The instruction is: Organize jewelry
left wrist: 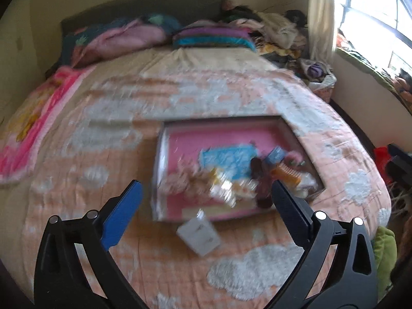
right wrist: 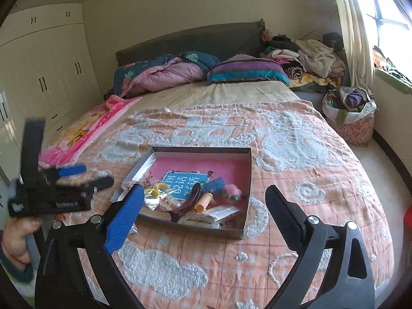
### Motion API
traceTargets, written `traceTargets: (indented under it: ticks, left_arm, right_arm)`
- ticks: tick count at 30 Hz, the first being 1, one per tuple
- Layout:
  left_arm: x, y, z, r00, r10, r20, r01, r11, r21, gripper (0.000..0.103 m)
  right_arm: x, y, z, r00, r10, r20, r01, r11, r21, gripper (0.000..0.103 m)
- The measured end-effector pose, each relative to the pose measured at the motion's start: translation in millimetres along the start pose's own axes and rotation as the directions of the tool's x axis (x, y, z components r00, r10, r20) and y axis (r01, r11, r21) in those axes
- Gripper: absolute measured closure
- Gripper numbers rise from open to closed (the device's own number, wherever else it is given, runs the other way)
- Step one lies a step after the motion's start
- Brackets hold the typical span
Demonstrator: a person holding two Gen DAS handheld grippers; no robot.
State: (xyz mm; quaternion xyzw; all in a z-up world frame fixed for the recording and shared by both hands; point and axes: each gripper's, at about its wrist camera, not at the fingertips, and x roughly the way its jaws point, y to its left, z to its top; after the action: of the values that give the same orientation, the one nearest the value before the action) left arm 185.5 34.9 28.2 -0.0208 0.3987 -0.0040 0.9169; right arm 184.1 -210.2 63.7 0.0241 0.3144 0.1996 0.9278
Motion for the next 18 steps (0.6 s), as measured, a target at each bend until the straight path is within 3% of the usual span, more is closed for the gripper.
traceTargets:
  ticks: [5, 11, 12, 13, 16, 18]
  left_arm:
    - [43.2, 17.2, -49.8, 0.987, -0.052, -0.152, 0.035, 0.993, -0.108, 0.010]
    - [72.5, 26.4, -68.2, 0.982, -0.066, -0.178, 0.033, 0.983, -0.180, 0.010]
    - [76.5, 27.0, -70.5, 0.980, -0.086, -0.177, 0.050, 0.979, -0.197, 0.021]
    - [79.0, 28.1, -71.9, 0.978, -0.102, -0.180, 0.063, 0.976, -0.210, 0.042]
    - [84.8, 26.4, -75.7, 0.972, -0.145, -0.184, 0.102, 0.969, -0.223, 0.076]
    - [81.2, 23.6, -73.9, 0.972, -0.160, -0.174, 0.122, 0.970, -0.212, 0.080]
  right_arm:
    - [-1.6, 0.9, -6.9, 1.000, 0.015, -0.006, -0.015, 1.000, 0.013, 0.009]
    - [2.0, 1.7, -17.2, 1.000, 0.013, -0.027, -0.012, 1.000, 0.015, 0.009]
    - [2.6, 1.3, -18.3, 1.000, 0.009, -0.029, -0.008, 1.000, 0.016, 0.009]
    - [3.0, 0.0, -19.3, 1.000, 0.007, -0.030, -0.007, 1.000, 0.019, 0.009]
    - [6.1, -2.1, -21.2, 0.999, 0.003, -0.036, -0.002, 1.000, 0.023, 0.009]
    - [9.0, -2.8, -22.4, 0.999, 0.002, -0.041, -0.001, 1.000, 0.021, 0.009]
